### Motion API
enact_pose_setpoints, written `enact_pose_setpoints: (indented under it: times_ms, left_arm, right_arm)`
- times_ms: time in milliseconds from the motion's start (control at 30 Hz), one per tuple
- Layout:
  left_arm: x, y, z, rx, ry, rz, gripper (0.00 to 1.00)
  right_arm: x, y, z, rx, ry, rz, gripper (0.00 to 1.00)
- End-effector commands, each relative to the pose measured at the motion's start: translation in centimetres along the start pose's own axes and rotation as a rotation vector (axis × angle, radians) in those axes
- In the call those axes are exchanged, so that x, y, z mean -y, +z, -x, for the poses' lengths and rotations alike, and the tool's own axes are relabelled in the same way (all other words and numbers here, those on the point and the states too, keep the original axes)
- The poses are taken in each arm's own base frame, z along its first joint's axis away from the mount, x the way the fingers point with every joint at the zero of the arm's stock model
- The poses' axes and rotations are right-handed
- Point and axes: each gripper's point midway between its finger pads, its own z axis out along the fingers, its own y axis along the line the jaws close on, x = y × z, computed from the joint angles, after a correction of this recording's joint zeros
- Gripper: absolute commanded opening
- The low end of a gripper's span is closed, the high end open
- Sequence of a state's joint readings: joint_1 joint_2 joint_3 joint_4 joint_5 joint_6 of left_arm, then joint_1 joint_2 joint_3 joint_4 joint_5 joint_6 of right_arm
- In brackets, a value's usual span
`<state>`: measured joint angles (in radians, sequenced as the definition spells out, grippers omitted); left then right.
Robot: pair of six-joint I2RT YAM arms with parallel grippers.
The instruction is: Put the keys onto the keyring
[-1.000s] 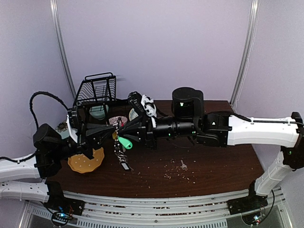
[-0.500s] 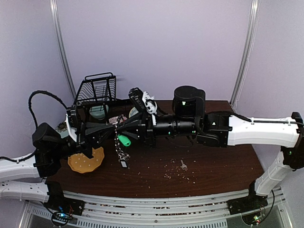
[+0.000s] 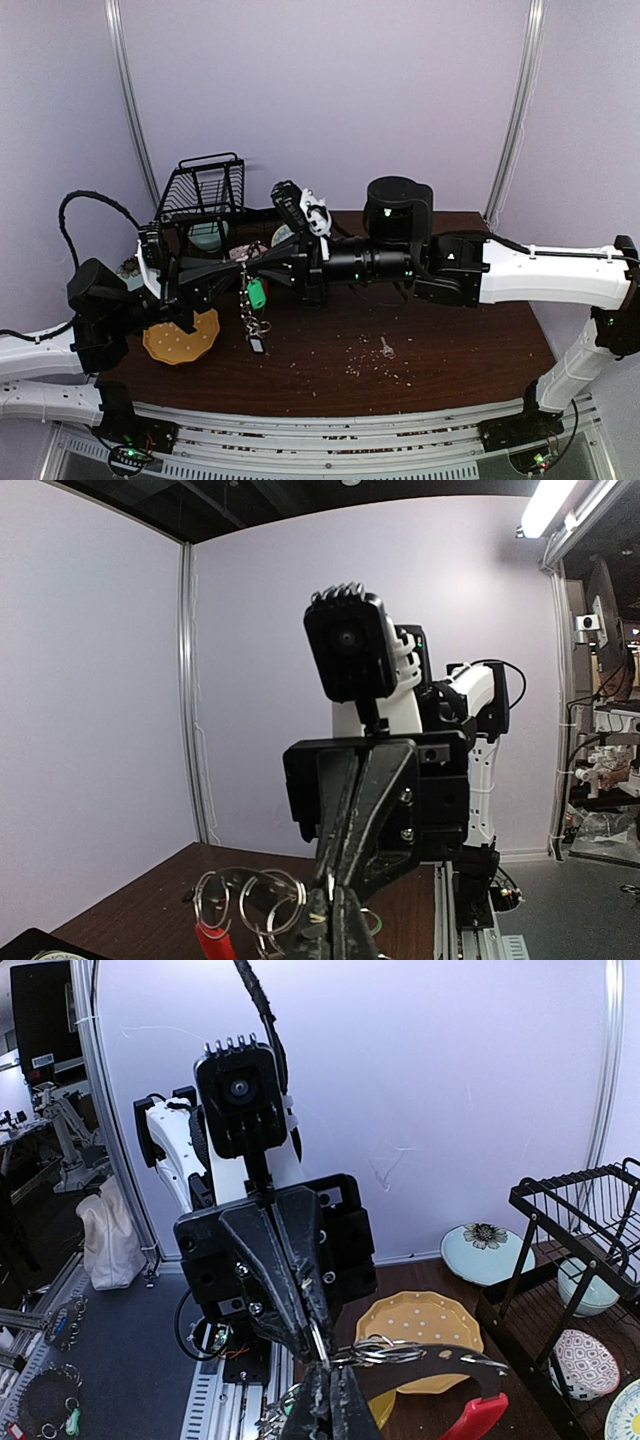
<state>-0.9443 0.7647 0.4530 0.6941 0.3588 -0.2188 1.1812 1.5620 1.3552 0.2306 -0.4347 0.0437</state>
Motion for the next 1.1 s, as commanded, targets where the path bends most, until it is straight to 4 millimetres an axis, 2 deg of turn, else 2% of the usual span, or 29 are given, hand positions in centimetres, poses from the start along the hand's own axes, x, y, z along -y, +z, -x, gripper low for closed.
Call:
enact_pose_setpoints:
  times_ms: [0, 100, 200, 300, 367, 433, 567, 767, 1000, 1067]
  left_arm:
    - [0.1, 0.4, 2.2, 0.056, 0.029, -0.005, 0.0]
    - [-0.2, 1.0, 1.3, 0.012, 0.03, -0.004, 0.0]
    - [-0.4, 1.8, -0.1, -0.082, 0.039, -0.01, 0.26]
    - [0.0, 2.2, 0.3, -0.113, 0.09, -0.045, 0.35]
    - [0.1, 2.1, 0.4, -0.132, 0.133, -0.048, 0.34]
    - [-0.3, 2.1, 0.1, -0.166, 0.164, -0.03, 0.3]
    - [-0.3, 2.5, -1.2, -0.266, 0.209, -0.059, 0.23]
    - [-0.4, 2.8, -1.8, -0.302, 0.197, -0.072, 0.24]
    - [0.4, 3.1, -2.2, -0.289, 0.154, -0.119, 0.24]
    - [0.8, 3.1, -2.4, -0.29, 0.14, -0.141, 0.28]
  right_arm:
    - [-0.6, -0.9, 2.3, 0.031, -0.059, 0.016, 0.0]
    - [-0.6, -1.5, 1.7, -0.05, -0.117, -0.001, 0.0]
    - [0.5, -2.4, 1.1, -0.15, -0.182, -0.069, 0.0]
    - [2.1, -3.6, 0.4, -0.249, -0.236, -0.165, 0.0]
    - [3.0, -4.4, -0.3, -0.324, -0.26, -0.219, 0.0]
    - [3.2, -4.8, -0.9, -0.393, -0.28, -0.233, 0.0]
    - [3.3, -5.4, -0.8, -0.458, -0.32, -0.271, 0.0]
    - [2.7, -5.2, -0.5, -0.477, -0.36, -0.265, 0.0]
    - [1.6, -3.9, -0.7, -0.476, -0.387, -0.216, 0.0]
    - [1.6, -3.6, -0.7, -0.478, -0.391, -0.213, 0.0]
